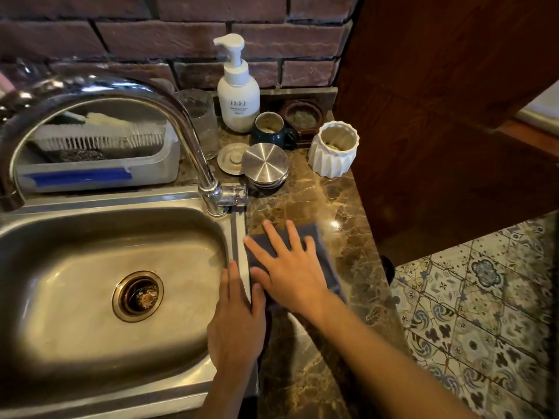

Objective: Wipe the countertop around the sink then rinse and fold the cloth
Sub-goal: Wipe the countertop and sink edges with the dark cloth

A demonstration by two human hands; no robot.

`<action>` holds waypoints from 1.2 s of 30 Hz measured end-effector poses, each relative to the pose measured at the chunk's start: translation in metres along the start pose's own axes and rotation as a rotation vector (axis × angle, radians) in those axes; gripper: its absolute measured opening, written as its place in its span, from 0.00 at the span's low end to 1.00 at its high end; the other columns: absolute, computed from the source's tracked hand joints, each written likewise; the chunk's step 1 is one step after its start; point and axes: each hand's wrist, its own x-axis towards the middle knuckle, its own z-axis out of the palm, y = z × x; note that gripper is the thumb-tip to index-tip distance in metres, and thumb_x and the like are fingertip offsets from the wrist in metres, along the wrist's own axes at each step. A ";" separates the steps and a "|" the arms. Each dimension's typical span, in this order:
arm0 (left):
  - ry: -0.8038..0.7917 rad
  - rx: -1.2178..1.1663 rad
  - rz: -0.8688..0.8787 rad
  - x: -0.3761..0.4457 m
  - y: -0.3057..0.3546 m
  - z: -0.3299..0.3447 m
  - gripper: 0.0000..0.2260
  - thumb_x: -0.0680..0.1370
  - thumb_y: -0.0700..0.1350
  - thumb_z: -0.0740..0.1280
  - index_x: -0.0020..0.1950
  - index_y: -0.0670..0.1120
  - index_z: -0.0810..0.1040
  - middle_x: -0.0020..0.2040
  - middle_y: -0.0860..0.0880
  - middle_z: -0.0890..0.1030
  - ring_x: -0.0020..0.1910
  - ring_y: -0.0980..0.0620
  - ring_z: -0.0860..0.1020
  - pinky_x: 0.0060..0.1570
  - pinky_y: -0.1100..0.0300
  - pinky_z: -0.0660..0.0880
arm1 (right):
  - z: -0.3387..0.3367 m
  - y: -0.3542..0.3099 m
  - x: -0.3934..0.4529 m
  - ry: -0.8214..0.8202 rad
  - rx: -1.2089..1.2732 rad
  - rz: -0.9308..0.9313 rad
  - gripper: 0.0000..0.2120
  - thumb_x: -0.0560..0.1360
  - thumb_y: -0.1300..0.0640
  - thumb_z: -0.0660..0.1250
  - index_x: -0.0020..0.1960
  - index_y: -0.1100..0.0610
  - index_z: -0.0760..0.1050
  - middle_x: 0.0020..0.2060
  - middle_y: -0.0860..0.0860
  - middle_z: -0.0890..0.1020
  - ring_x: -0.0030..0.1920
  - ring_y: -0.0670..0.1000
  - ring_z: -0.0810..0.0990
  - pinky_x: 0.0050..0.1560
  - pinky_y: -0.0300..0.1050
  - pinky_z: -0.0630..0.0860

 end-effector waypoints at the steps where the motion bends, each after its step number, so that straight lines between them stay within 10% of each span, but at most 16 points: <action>1: -0.005 0.000 -0.006 0.000 0.000 0.000 0.36 0.74 0.68 0.36 0.81 0.57 0.46 0.83 0.53 0.56 0.71 0.44 0.73 0.60 0.45 0.75 | -0.003 0.006 0.012 0.007 -0.013 -0.039 0.29 0.81 0.34 0.47 0.80 0.37 0.45 0.82 0.50 0.47 0.81 0.64 0.45 0.75 0.72 0.49; 13: -0.001 -0.032 -0.009 0.000 -0.001 -0.003 0.34 0.76 0.68 0.43 0.81 0.57 0.49 0.82 0.53 0.59 0.69 0.41 0.76 0.59 0.43 0.75 | -0.006 0.092 -0.012 0.144 -0.060 0.432 0.28 0.83 0.36 0.43 0.81 0.40 0.48 0.82 0.54 0.52 0.80 0.64 0.50 0.75 0.70 0.50; 22: 0.032 -0.111 -0.012 -0.005 -0.002 -0.004 0.36 0.76 0.69 0.40 0.81 0.55 0.55 0.79 0.49 0.66 0.70 0.41 0.74 0.63 0.42 0.72 | 0.031 -0.025 -0.109 -0.011 0.012 0.000 0.28 0.81 0.37 0.51 0.80 0.40 0.54 0.82 0.50 0.52 0.81 0.61 0.47 0.77 0.69 0.49; 32: 0.043 -0.107 0.018 -0.007 -0.002 -0.003 0.34 0.78 0.64 0.43 0.82 0.52 0.55 0.80 0.49 0.64 0.68 0.40 0.75 0.61 0.43 0.73 | 0.013 0.058 -0.060 0.113 0.012 0.523 0.28 0.82 0.37 0.43 0.81 0.41 0.48 0.82 0.53 0.52 0.80 0.63 0.49 0.76 0.70 0.51; 36: 0.048 -0.124 0.015 -0.007 -0.002 -0.001 0.33 0.78 0.64 0.45 0.81 0.53 0.56 0.80 0.49 0.64 0.69 0.40 0.74 0.62 0.44 0.71 | 0.015 0.009 -0.046 0.101 -0.009 0.345 0.28 0.83 0.38 0.46 0.81 0.42 0.48 0.82 0.53 0.51 0.80 0.65 0.49 0.75 0.72 0.49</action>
